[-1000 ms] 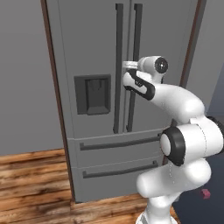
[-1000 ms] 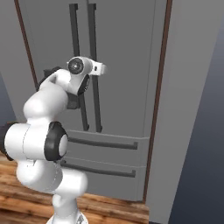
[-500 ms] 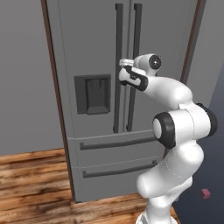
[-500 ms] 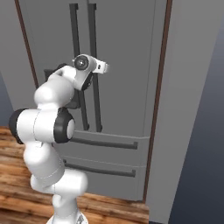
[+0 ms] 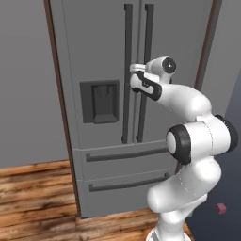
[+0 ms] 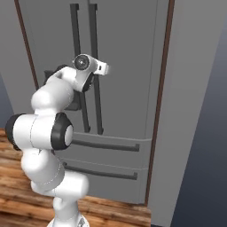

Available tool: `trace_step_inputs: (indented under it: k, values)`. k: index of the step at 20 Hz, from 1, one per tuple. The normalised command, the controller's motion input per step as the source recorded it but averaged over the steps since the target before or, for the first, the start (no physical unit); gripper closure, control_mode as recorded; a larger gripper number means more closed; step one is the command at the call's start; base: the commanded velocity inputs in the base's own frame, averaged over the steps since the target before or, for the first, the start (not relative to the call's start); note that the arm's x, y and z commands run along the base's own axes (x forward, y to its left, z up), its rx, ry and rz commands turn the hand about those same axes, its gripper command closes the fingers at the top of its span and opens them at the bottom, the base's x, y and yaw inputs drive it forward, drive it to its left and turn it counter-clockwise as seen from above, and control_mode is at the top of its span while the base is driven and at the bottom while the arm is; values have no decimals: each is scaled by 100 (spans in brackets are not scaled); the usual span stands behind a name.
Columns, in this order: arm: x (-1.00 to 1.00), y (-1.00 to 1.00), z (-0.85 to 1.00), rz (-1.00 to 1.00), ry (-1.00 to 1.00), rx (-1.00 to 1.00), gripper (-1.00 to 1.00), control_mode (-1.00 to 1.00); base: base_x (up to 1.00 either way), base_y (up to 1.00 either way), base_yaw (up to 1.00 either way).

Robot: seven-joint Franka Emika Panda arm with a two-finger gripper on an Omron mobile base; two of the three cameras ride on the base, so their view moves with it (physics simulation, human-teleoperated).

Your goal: Retrieve the sausage and cheese from the fridge and place them on the cutting board on the counter.

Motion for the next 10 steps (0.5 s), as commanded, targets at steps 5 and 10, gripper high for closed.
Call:
trace_step_inputs:
  k: [5,10]
  values:
    - [-100,-45,0,0,-13,-1,100,-100,0,0,0]
    - [-100,-86,0,7,-18,-4,100,-100,0,0,0]
